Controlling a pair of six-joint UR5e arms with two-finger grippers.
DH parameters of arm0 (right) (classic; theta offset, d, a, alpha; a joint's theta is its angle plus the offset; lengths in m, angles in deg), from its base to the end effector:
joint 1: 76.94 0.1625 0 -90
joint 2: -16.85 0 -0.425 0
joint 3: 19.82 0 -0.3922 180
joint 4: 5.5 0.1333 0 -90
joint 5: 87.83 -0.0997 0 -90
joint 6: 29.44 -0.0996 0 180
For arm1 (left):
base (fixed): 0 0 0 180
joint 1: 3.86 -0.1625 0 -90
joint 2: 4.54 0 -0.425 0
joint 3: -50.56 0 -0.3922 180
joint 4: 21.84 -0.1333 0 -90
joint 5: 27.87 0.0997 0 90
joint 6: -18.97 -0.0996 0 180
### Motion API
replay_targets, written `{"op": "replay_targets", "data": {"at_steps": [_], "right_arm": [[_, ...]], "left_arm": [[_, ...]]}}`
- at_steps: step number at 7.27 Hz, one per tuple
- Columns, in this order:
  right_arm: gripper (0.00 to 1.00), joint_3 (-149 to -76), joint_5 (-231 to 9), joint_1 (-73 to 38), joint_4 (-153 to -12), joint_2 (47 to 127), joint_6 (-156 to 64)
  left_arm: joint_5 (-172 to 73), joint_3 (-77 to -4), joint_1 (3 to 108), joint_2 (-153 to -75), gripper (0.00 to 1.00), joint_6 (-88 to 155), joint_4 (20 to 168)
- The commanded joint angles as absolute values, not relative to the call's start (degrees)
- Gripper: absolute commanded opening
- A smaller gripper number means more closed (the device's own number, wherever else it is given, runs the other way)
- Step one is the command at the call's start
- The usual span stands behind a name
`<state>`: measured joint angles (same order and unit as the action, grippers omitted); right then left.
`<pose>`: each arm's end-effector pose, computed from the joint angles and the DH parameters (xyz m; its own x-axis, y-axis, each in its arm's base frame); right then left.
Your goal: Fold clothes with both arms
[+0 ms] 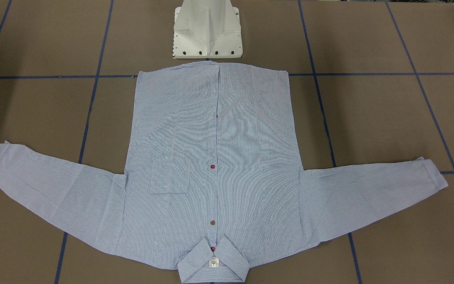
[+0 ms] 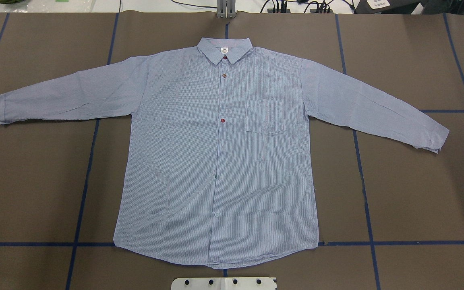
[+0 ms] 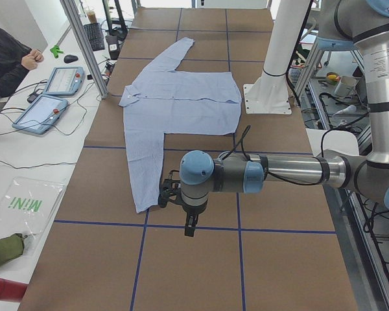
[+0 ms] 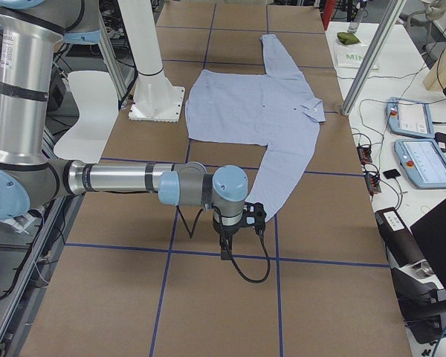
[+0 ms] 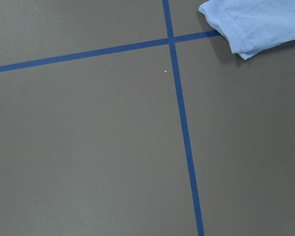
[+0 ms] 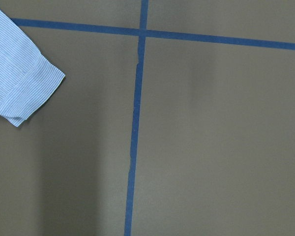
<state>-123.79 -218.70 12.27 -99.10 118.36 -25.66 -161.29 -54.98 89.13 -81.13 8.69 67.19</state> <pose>0.0625 -0.4061 0.6394 0.7537 -0.0633 0.6541 0.0636 0.9977 0.0233 -0.0853 -0.3906 0.6316 0.7237 0.1546 -0.6726 -0.0783 0.9867 0.1426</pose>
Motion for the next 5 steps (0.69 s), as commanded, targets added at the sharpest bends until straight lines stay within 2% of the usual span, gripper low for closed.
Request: {"op": "replay_targets", "data": {"at_steps": [1, 5], "right_arm": [[1.00, -123.80, -218.62, 12.27, -99.10, 118.36, -25.66], [1.00, -125.97, -218.88, 12.27, -99.10, 117.75, -25.57]], "left_arm": [[-159.64, -55.35, 88.87, -81.01, 1.00, 8.60, 67.36], [-159.44, -55.08, 88.87, -80.83, 1.00, 8.95, 75.60]]}}
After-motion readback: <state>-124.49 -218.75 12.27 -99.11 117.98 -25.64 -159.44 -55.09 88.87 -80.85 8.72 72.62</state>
